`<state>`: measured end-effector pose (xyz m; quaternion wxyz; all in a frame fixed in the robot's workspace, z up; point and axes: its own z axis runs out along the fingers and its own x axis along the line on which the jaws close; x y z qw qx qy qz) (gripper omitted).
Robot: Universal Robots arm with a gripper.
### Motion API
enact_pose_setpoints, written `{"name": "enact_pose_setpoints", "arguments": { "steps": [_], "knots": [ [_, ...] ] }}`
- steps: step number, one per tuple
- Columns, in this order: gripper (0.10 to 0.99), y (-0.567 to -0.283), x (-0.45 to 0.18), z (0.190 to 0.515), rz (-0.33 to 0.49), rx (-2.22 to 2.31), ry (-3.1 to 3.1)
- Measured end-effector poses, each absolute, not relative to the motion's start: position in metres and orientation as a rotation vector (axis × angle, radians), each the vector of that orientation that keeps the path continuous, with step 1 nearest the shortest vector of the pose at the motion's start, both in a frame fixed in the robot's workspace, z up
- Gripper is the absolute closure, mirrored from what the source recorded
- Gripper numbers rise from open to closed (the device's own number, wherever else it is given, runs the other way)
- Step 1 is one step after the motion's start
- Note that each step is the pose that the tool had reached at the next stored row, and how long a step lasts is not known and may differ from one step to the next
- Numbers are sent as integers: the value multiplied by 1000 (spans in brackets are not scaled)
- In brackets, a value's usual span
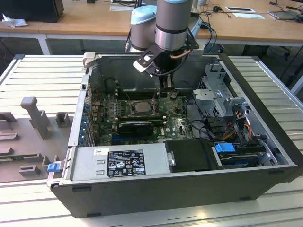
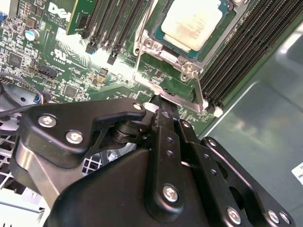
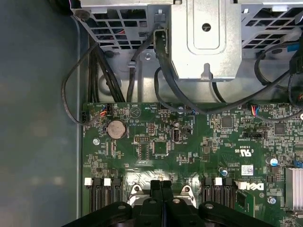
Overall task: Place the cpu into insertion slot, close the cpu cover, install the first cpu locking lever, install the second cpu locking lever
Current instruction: 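Close the cpu cover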
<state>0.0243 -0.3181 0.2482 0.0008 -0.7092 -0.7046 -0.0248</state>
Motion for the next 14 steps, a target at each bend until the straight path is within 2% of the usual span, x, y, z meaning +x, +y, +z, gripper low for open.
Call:
{"name": "enact_pose_setpoints", "arguments": {
  "steps": [14],
  "knots": [
    [980, -318, 20, 248, -78, -2227, -2213]
  ]
}}
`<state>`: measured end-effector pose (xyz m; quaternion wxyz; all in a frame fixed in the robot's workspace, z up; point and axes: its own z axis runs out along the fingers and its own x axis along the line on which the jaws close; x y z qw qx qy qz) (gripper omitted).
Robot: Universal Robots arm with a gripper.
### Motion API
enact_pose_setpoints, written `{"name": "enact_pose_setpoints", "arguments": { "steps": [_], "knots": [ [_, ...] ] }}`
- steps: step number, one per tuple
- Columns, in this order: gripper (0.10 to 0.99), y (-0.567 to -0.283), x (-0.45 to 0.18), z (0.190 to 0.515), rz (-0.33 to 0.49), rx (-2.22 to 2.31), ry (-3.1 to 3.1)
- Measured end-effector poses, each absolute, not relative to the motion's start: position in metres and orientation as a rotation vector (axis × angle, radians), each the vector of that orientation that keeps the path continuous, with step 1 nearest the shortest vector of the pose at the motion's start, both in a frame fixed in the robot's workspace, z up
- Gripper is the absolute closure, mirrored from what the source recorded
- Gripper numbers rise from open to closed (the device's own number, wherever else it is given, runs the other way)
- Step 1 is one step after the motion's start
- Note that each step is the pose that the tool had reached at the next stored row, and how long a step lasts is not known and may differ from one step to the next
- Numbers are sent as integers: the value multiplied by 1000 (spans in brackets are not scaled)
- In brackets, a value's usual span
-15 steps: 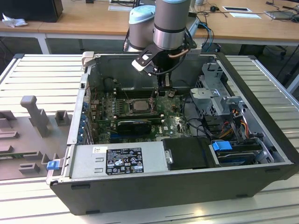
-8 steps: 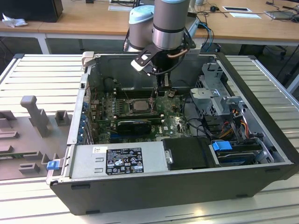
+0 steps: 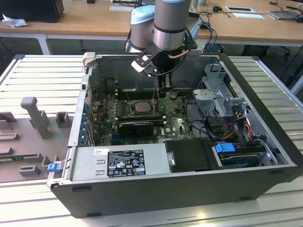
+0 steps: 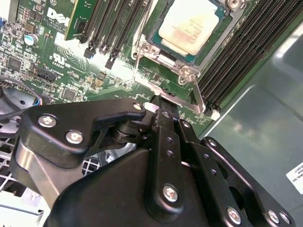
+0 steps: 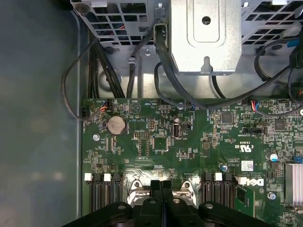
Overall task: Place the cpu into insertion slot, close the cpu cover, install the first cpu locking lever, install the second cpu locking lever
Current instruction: 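Close the cpu cover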
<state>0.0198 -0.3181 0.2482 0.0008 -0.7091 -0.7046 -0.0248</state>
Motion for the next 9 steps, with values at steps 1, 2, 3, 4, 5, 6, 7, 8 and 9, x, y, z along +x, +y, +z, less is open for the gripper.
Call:
{"name": "enact_pose_setpoints", "arguments": {
  "steps": [1, 2, 3, 4, 5, 6, 7, 8, 9],
  "knots": [
    [980, -318, 19, 248, -78, -2227, -2213],
    [980, -318, 19, 248, -78, -2227, -2213],
    [980, -318, 19, 248, -78, -2227, -2213],
    [980, -318, 18, 248, -78, -2227, -2213],
    [980, -318, 18, 248, -78, -2227, -2213],
    [980, -318, 17, 248, -78, -2227, -2213],
    [980, -318, 17, 248, -78, -2227, -2213],
    [980, -318, 17, 248, -78, -2227, -2213],
    [980, -318, 16, 248, -78, -2227, -2213]
  ]
}}
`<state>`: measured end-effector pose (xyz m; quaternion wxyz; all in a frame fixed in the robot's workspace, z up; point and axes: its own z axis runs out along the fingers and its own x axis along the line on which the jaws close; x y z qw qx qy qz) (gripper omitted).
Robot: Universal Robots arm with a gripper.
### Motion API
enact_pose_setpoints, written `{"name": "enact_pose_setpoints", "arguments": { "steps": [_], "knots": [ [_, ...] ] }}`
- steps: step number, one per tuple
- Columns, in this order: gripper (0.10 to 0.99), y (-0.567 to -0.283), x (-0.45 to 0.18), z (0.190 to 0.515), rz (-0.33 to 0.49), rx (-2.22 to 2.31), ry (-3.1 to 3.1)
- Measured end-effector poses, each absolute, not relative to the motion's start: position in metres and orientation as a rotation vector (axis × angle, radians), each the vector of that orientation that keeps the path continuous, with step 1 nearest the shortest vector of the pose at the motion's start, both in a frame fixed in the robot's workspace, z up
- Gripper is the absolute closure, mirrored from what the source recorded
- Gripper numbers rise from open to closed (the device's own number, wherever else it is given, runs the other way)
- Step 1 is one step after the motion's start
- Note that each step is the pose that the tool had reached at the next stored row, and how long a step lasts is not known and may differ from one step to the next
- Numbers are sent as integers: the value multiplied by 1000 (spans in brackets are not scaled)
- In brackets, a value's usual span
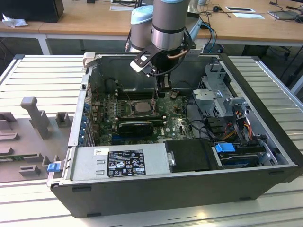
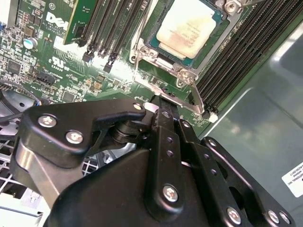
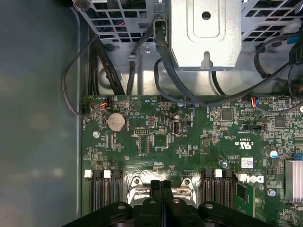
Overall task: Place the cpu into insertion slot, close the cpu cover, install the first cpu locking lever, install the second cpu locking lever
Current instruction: 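Close the cpu cover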
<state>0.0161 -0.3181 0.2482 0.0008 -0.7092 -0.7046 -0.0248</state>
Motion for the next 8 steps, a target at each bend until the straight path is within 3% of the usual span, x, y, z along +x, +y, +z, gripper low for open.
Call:
{"name": "enact_pose_setpoints", "arguments": {
  "steps": [8],
  "knots": [
    [980, -318, 12, 248, -78, -2227, -2213]
  ]
}}
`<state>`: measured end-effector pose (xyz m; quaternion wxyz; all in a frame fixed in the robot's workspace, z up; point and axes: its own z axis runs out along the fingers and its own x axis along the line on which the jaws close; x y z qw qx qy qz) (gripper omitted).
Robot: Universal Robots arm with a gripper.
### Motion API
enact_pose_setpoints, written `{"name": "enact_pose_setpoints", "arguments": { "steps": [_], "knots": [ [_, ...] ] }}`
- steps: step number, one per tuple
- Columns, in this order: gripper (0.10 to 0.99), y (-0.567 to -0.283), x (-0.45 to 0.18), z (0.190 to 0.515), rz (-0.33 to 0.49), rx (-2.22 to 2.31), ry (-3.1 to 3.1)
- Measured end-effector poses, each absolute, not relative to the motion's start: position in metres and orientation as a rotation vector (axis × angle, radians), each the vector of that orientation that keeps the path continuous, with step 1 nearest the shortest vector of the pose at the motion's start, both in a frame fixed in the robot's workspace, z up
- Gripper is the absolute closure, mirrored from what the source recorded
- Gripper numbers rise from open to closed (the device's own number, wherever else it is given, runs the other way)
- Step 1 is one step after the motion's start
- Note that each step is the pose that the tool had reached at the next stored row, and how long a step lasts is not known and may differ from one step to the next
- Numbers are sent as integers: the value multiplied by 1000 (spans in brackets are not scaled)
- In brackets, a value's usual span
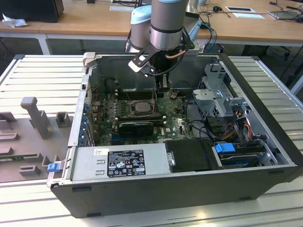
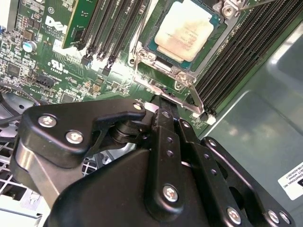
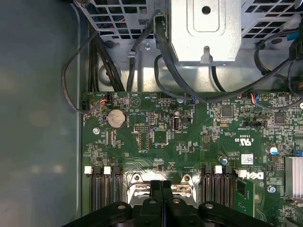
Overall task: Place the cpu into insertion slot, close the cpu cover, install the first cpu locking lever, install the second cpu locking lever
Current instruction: 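Close the cpu cover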
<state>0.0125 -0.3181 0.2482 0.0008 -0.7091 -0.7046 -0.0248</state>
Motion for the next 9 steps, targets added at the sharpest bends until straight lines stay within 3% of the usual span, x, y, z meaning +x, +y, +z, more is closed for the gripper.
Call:
{"name": "enact_pose_setpoints", "arguments": {
  "steps": [9],
  "knots": [
    [980, -318, 5, 248, -78, -2227, -2212]
  ]
}}
